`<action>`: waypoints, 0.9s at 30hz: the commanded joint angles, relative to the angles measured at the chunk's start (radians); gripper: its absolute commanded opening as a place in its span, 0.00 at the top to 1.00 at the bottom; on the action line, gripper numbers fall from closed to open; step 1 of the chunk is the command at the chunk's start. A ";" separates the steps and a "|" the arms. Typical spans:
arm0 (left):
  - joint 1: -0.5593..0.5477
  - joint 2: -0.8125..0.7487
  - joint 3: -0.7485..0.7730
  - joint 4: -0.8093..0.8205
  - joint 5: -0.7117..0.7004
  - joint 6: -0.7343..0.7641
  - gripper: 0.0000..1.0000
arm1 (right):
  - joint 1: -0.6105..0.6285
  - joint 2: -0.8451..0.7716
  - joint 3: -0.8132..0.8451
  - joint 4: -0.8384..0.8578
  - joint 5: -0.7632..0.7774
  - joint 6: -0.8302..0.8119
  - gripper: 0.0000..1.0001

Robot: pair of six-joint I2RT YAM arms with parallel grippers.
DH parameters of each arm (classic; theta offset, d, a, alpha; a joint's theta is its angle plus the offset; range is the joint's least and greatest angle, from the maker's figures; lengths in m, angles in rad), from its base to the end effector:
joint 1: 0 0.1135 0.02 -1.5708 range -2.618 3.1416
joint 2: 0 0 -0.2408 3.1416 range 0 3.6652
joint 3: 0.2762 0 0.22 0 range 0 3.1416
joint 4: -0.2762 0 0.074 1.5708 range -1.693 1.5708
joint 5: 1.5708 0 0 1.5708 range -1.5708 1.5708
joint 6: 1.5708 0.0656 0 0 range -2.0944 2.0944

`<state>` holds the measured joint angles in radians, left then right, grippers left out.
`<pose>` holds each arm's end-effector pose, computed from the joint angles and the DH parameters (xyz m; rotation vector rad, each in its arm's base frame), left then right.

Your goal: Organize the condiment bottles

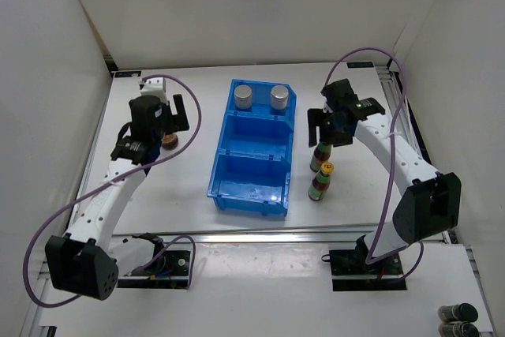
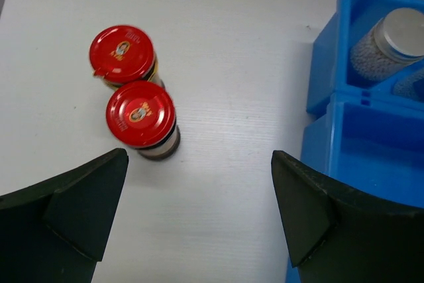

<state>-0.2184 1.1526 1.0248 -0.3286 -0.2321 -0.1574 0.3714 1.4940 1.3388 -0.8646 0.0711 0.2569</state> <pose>0.2605 -0.0424 0.3053 -0.0846 2.0123 -0.0037 0.2746 0.1020 0.2613 -0.1223 2.5900 0.1388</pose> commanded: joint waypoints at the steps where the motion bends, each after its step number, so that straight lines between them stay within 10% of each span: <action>1: -0.013 -0.089 -0.090 0.072 -0.105 0.001 0.00 | 0.004 0.015 0.020 0.003 0.027 0.030 0.22; 8: -0.088 -0.155 -0.178 0.144 -0.164 0.047 0.00 | 0.004 0.057 0.020 0.003 0.056 0.039 0.34; 22: -0.114 -0.202 -0.258 0.226 -0.190 0.049 0.00 | 0.014 0.052 0.097 -0.053 0.128 0.030 0.96; 27: -0.114 -0.192 -0.267 0.226 -0.190 0.048 0.00 | 0.050 0.017 0.190 -0.086 0.217 -0.010 1.00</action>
<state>-0.3298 0.9737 0.7670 -0.1261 -0.4080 -0.1051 0.3954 1.5661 1.4170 -0.9508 0.2138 0.2752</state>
